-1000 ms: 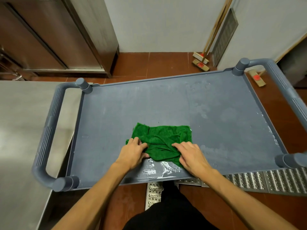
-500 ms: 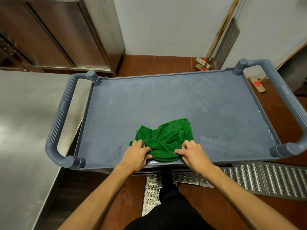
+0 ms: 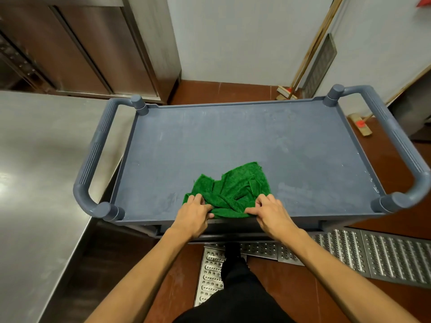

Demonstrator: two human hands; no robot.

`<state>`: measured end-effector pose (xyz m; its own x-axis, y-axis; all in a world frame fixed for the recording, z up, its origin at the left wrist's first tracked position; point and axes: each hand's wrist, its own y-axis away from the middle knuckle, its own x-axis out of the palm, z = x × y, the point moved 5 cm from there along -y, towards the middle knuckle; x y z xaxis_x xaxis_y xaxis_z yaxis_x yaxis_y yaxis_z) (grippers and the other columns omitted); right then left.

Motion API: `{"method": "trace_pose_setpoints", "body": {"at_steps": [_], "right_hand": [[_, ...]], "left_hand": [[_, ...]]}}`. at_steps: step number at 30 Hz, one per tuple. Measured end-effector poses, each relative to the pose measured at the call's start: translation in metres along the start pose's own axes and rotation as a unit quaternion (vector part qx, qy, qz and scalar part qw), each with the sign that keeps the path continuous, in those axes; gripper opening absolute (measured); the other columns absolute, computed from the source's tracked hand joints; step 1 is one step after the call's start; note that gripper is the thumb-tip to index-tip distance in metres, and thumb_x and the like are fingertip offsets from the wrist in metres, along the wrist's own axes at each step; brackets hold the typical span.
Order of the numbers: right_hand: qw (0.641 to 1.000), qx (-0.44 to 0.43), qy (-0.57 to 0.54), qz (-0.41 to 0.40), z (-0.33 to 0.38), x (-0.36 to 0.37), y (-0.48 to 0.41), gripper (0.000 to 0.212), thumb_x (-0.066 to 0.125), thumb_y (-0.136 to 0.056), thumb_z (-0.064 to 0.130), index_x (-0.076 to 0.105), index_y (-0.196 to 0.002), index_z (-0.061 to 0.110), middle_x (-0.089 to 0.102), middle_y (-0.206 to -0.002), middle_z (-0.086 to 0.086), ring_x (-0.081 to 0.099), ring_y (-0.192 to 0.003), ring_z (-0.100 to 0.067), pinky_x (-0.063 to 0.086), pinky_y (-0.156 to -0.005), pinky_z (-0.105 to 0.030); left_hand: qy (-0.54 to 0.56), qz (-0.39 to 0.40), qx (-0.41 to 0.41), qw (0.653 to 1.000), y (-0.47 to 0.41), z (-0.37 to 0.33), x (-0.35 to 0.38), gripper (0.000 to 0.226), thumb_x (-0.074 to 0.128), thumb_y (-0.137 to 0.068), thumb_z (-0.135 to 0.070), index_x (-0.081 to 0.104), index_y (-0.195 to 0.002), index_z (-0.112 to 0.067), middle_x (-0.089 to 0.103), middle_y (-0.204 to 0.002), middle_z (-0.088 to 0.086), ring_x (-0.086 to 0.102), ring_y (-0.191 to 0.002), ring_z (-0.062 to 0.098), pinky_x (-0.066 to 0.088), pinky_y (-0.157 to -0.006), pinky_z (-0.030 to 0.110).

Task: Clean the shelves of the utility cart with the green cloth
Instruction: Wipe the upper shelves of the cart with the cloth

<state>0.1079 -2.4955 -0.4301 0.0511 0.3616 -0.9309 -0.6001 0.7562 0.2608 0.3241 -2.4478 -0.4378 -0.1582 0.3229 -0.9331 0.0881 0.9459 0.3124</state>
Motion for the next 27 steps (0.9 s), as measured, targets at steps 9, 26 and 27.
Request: {"method": "trace_pose_setpoints", "body": {"at_steps": [9, 26, 27], "right_hand": [[0.985, 0.021, -0.125, -0.113, -0.006, -0.011, 0.017, 0.053, 0.05, -0.09, 0.004, 0.047, -0.141, 0.017, 0.051, -0.106, -0.005, 0.043, -0.096, -0.023, 0.045, -0.083, -0.034], [0.957, 0.104, -0.26, -0.078, -0.027, -0.082, -0.06, 0.013, 0.085, -0.073, 0.026, 0.072, -0.076, 0.026, 0.066, -0.081, 0.003, 0.059, -0.077, -0.013, 0.043, -0.069, -0.018], [0.954, 0.115, -0.254, -0.112, -0.032, -0.087, -0.066, 0.011, 0.083, -0.076, 0.026, 0.074, -0.081, 0.023, 0.065, -0.083, 0.002, 0.059, -0.077, -0.014, 0.044, -0.072, -0.022]], "left_hand": [[0.124, -0.112, -0.02, 0.986, 0.019, 0.014, -0.015, 0.031, 0.071, -0.089, -0.037, 0.076, -0.11, -0.015, 0.051, -0.135, 0.01, 0.049, -0.122, 0.031, 0.044, -0.102, 0.041], [0.239, -0.146, -0.098, 0.955, -0.017, 0.059, -0.088, 0.03, 0.08, -0.08, -0.041, 0.068, -0.092, -0.016, 0.071, -0.091, 0.004, 0.065, -0.089, 0.024, 0.051, -0.078, 0.036], [0.227, -0.157, -0.092, 0.957, -0.023, 0.058, -0.09, 0.026, 0.078, -0.083, -0.038, 0.068, -0.095, -0.017, 0.07, -0.096, 0.004, 0.065, -0.092, 0.024, 0.051, -0.08, 0.037]]}}
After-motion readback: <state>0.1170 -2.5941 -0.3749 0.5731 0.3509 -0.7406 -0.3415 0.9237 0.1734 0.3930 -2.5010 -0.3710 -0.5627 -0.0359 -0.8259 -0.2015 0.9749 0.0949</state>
